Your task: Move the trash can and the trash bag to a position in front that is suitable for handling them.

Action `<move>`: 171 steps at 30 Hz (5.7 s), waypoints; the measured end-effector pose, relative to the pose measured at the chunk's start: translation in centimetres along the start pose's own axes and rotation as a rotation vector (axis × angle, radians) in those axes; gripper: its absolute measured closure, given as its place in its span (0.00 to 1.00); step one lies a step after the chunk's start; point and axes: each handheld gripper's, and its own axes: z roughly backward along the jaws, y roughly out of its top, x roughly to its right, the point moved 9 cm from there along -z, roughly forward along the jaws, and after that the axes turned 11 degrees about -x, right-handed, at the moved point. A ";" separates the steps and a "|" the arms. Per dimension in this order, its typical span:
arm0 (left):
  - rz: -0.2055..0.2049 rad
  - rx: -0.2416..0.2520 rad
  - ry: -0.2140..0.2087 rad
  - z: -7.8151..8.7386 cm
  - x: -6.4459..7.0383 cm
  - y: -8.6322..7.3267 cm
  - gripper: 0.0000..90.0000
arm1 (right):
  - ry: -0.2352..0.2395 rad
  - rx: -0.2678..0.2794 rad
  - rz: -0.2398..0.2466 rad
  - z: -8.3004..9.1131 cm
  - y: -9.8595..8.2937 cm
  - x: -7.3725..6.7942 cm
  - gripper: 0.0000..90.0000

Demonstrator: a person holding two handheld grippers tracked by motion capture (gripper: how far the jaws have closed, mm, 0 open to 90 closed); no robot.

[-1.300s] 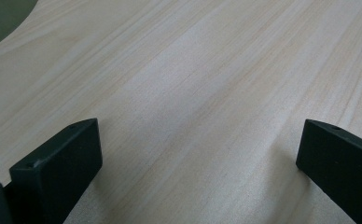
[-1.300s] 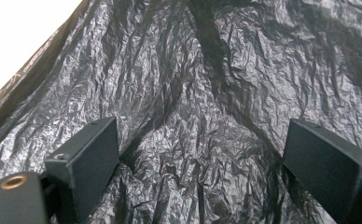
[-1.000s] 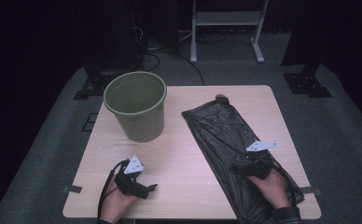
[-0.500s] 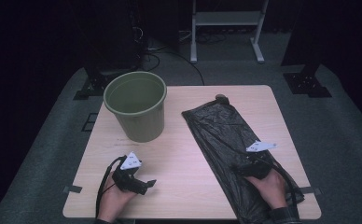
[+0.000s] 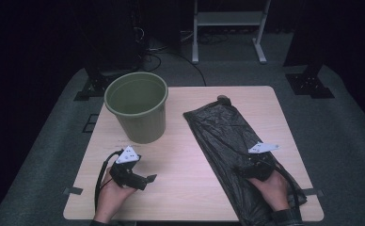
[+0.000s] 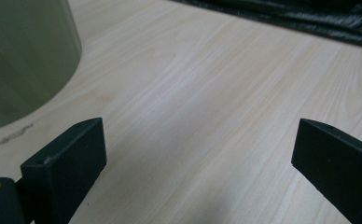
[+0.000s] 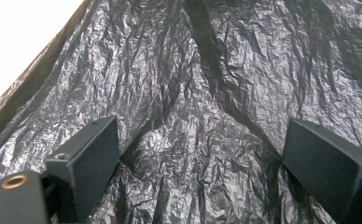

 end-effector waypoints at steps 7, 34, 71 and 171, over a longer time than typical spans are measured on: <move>0.007 0.012 0.010 1.4 -0.5 1.3 0.02 | 0.000 0.000 0.000 0.0 0.0 0.0 0.11; -0.008 0.084 0.058 7.3 -1.8 7.2 0.02 | 0.000 0.000 0.001 0.0 0.0 0.0 0.11; -0.063 0.027 0.011 5.5 -5.8 14.0 0.00 | 0.000 0.000 0.000 0.0 0.0 0.0 0.11; -0.357 -0.009 -0.342 6.2 12.5 11.9 0.03 | -0.002 0.000 -0.003 0.0 0.0 0.0 0.11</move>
